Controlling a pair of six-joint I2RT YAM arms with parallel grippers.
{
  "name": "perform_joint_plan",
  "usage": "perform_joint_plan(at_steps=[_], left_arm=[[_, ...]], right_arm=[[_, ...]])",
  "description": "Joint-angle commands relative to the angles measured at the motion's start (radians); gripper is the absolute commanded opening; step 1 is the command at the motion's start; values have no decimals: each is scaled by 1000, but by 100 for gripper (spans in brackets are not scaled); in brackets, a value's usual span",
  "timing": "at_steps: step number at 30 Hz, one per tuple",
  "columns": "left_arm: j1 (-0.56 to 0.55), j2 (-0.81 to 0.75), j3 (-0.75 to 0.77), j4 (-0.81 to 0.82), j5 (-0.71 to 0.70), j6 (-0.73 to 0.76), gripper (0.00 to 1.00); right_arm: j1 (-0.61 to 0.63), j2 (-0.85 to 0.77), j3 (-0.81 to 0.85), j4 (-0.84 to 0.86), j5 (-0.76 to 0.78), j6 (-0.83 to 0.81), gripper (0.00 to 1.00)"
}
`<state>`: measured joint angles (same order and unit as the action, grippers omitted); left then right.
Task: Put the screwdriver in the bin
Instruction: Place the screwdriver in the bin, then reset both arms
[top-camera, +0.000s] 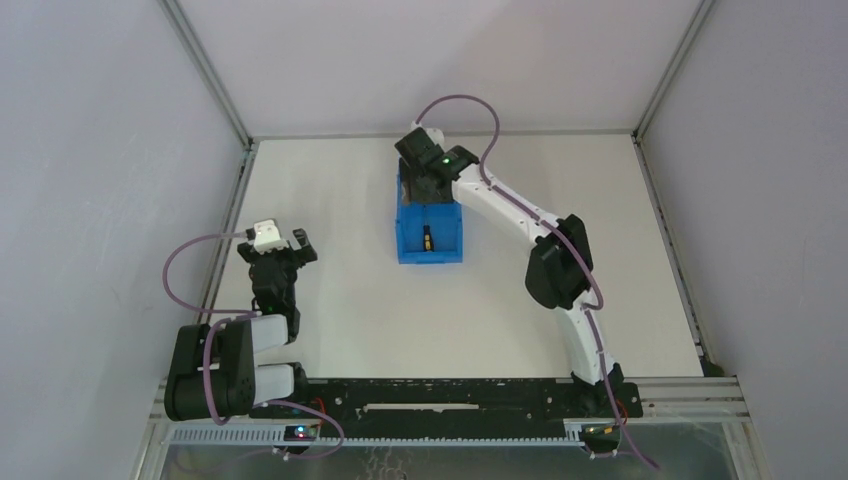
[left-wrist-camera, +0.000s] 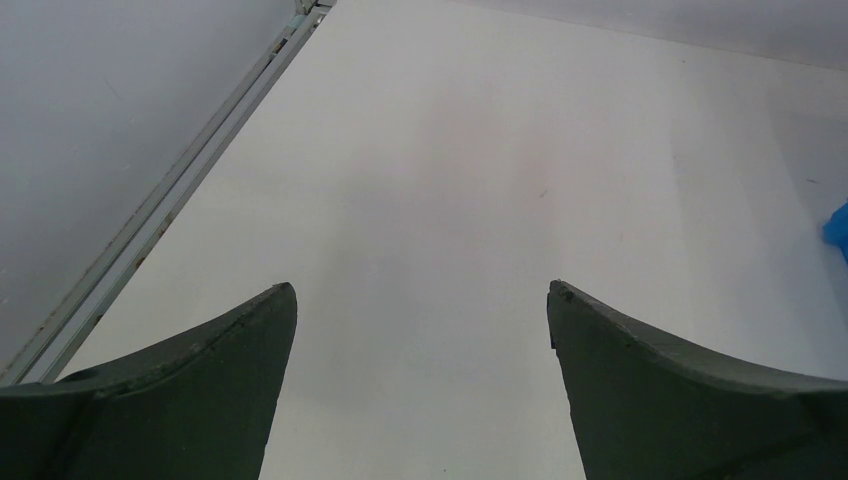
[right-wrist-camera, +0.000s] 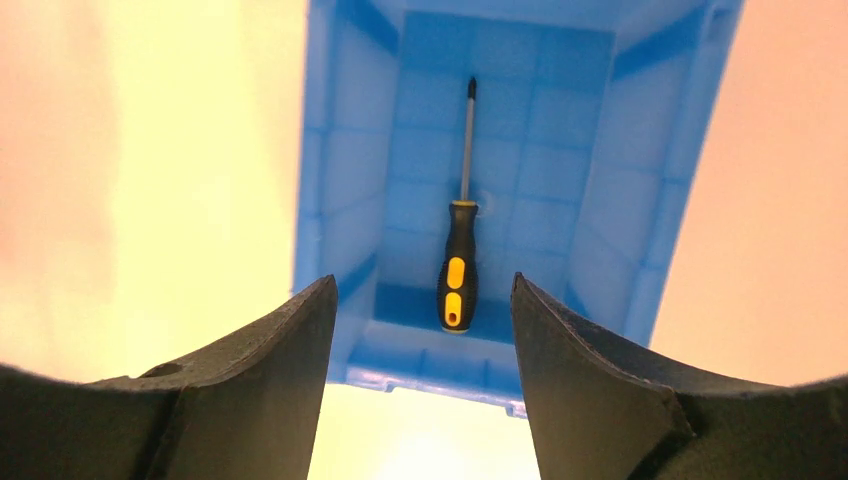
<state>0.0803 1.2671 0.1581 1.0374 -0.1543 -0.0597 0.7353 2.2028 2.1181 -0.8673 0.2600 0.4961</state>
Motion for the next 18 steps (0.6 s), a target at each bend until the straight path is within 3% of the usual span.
perform_joint_plan(at_steps=[1, 9, 15, 18], left_arm=[[-8, -8, 29, 30, -10, 22, 100], [-8, -8, 29, 30, -11, 21, 100], [-8, -8, 30, 30, -11, 21, 100], [-8, -8, 29, 30, -10, 23, 100]], right_arm=[[15, -92, 120, -82, 45, -29, 72], [16, -135, 278, -154, 60, -73, 73], [16, -199, 279, -140, 58, -107, 99], [16, -227, 275, -139, 64, -121, 100]])
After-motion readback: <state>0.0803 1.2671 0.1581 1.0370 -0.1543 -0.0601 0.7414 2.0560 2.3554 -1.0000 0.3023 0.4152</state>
